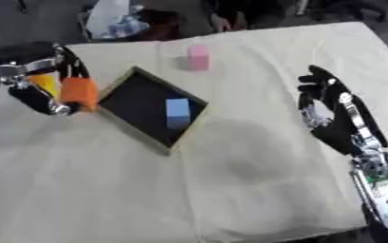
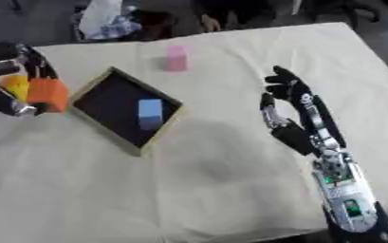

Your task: Pick up objects on the table and place them in the box.

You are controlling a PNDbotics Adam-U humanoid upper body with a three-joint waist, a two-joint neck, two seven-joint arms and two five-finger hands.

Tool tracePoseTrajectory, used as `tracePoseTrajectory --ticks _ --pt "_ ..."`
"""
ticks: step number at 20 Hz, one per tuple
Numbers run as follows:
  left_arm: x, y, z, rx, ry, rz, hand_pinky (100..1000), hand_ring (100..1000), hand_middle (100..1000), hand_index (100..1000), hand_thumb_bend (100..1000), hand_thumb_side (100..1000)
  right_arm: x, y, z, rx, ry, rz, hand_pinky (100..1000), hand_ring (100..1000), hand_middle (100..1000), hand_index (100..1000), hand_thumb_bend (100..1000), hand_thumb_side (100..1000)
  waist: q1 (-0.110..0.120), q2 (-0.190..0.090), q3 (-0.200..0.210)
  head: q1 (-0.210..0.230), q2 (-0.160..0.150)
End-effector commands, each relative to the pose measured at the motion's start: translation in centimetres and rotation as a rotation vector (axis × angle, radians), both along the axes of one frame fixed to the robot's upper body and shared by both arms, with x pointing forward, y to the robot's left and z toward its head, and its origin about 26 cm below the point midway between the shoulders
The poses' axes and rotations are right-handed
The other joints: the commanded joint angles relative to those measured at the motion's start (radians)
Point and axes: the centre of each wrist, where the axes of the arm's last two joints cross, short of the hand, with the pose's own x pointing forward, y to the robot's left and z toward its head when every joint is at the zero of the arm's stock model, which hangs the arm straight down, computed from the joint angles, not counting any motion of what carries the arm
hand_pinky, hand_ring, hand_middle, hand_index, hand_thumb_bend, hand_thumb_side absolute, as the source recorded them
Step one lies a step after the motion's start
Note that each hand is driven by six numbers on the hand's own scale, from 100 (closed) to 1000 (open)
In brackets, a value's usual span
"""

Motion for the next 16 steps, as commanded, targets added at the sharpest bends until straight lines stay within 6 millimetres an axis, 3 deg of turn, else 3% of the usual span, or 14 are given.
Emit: tracePoseTrajectory --ticks 1,8,16 --pt "0.5 -1.5 0.9 0.004 -0.049 -0.027 701 535 525 646 346 138 0.2 0.0 0.9 0.017 -0.031 -0.009 816 797 795 946 100 562 -0.001 -0.012 -0.015 0.015 0.005" --pt "1.5 -4.1 -1.5 0.016 -0.024 -0.051 723 575 568 685 350 152 0.4 0.2 1.0 0.073 -0.046 -0.058 817 800 796 939 100 552 -0.005 -0.002 -0.049 0.030 0.005" --pt "1.9 -4.1 -3.9 0.075 0.058 -0.066 774 682 688 803 421 256 0.4 0.4 1.0 0.090 -0.047 -0.068 815 797 793 938 100 555 -0.005 0.003 -0.058 0.030 0.005"
